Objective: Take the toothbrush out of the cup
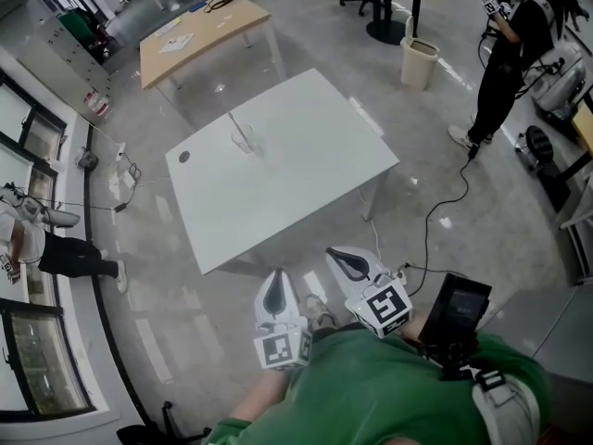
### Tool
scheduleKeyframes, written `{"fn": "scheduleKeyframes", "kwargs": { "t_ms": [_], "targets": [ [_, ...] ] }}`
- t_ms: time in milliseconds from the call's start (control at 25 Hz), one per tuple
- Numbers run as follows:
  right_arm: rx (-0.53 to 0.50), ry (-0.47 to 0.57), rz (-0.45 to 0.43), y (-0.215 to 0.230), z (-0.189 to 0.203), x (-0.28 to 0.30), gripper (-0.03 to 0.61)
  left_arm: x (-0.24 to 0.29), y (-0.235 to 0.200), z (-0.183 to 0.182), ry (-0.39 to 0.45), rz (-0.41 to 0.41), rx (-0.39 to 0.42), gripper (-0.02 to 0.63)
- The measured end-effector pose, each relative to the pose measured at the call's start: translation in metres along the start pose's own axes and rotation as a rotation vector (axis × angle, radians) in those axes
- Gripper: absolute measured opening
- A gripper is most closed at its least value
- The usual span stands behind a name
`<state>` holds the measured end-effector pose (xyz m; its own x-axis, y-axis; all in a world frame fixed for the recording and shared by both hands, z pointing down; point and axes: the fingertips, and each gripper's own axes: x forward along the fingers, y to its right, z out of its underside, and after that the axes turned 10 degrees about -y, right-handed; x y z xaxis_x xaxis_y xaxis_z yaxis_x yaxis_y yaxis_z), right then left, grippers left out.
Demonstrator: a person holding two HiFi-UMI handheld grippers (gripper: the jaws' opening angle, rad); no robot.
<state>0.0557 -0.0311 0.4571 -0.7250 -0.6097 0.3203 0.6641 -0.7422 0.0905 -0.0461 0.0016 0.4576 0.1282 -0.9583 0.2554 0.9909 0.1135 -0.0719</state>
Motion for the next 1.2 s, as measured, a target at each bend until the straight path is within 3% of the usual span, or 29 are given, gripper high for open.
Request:
{"fn": "scheduleKeyframes", "kwargs": {
  "t_ms": [560,840,1200],
  "targets": [
    [-0.006,-0.011,0.066,0.0,-0.027,0.091,0.003,0.058,-0.081,-0.017,0.061,0.079,-0.043,0.006],
    [-0.003,-0.001,0.11,0.002,-0.04,0.116,0.003,0.08,-0.099,-0.032,0.089,0.13,-0.04,0.006],
    [-0.024,0.0,0.089,0.007,-0.05,0.142,0.003,0.095,-0.115,-0.037,0.088,0.129,-0.038,0.006]
  ]
}}
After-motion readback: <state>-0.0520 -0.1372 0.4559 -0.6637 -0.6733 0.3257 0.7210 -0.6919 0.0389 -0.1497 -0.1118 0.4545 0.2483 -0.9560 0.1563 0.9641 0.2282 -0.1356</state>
